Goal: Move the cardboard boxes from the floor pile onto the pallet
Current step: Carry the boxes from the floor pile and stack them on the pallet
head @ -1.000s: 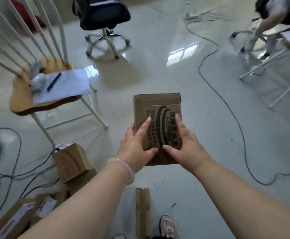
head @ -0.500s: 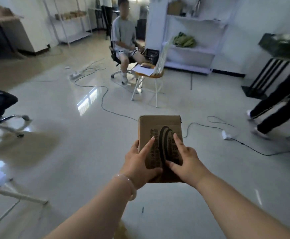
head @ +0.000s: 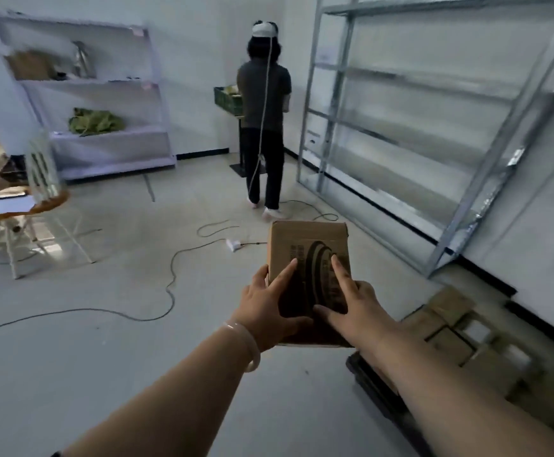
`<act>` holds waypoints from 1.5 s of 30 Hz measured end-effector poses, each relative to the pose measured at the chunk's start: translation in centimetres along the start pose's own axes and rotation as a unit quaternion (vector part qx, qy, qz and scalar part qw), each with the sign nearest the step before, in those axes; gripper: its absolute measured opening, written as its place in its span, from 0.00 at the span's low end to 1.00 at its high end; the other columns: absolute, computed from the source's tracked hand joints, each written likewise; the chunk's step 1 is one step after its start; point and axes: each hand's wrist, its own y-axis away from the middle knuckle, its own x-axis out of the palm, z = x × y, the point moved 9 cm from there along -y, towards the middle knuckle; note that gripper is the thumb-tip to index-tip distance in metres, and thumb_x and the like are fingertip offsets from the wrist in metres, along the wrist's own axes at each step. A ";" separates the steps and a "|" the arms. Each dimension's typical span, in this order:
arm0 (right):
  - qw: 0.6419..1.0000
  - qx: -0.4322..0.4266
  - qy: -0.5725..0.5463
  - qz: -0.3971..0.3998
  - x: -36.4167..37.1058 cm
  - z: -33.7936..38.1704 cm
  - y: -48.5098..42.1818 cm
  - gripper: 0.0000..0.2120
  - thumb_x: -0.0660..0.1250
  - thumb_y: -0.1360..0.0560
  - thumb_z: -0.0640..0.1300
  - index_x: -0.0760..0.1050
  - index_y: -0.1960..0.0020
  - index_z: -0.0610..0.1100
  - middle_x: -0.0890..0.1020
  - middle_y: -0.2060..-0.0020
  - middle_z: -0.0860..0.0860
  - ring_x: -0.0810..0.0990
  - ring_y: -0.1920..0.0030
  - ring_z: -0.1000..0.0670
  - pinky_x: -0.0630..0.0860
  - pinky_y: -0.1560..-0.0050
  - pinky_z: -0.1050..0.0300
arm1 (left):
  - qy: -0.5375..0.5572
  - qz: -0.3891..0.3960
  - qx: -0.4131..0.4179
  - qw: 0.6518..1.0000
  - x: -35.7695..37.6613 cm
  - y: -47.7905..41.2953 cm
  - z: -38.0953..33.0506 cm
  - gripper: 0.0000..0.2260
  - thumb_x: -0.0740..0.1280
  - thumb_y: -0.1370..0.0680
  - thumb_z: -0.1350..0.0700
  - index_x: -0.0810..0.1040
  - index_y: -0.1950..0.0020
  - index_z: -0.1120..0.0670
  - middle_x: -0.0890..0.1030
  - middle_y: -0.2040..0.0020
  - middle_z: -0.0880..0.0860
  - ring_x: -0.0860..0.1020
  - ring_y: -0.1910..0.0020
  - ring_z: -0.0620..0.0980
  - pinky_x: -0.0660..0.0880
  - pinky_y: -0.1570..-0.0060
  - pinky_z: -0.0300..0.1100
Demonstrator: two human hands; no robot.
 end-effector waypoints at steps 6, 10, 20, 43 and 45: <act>0.989 0.128 0.021 -0.070 -11.3 -16.0 8.7 0.43 0.64 0.26 0.68 0.30 0.33 0.80 0.58 0.27 0.44 0.68 0.31 0.39 0.69 0.33 0.41 | 0.007 0.083 0.111 0.990 13.0 -2.4 -16.3 0.44 0.72 0.30 0.38 0.43 0.26 0.27 0.48 0.22 0.46 0.56 0.25 0.58 0.64 0.29 0.59; 0.975 0.203 -0.005 -0.085 -15.6 -23.7 15.1 0.41 0.64 0.26 0.68 0.32 0.32 0.79 0.54 0.25 0.43 0.64 0.27 0.38 0.65 0.28 0.40 | 0.004 0.143 0.163 0.976 20.4 -1.7 -24.2 0.44 0.72 0.30 0.37 0.44 0.26 0.28 0.49 0.22 0.47 0.57 0.26 0.59 0.65 0.29 0.58; 0.916 0.371 -0.033 -0.147 -20.0 -36.8 26.5 0.41 0.62 0.25 0.69 0.26 0.41 0.83 0.52 0.24 0.42 0.65 0.28 0.37 0.66 0.30 0.42 | -0.027 0.290 0.275 0.916 34.3 -0.1 -37.2 0.44 0.74 0.31 0.38 0.45 0.27 0.27 0.49 0.22 0.47 0.56 0.25 0.58 0.63 0.28 0.60; 0.794 0.548 -0.139 -0.226 -21.6 -58.3 41.1 0.44 0.68 0.26 0.63 0.35 0.29 0.75 0.57 0.27 0.47 0.66 0.29 0.44 0.68 0.31 0.49 | -0.064 0.494 0.347 0.795 60.7 3.9 -50.9 0.45 0.74 0.30 0.40 0.44 0.25 0.30 0.45 0.21 0.44 0.53 0.24 0.57 0.61 0.27 0.60; 0.800 0.543 -0.153 -0.205 -20.8 -60.6 42.4 0.44 0.68 0.25 0.62 0.36 0.27 0.73 0.57 0.28 0.47 0.67 0.30 0.45 0.69 0.31 0.50 | -0.067 0.497 0.322 0.803 63.2 5.0 -50.6 0.46 0.74 0.30 0.40 0.43 0.26 0.28 0.44 0.21 0.44 0.53 0.24 0.57 0.61 0.27 0.60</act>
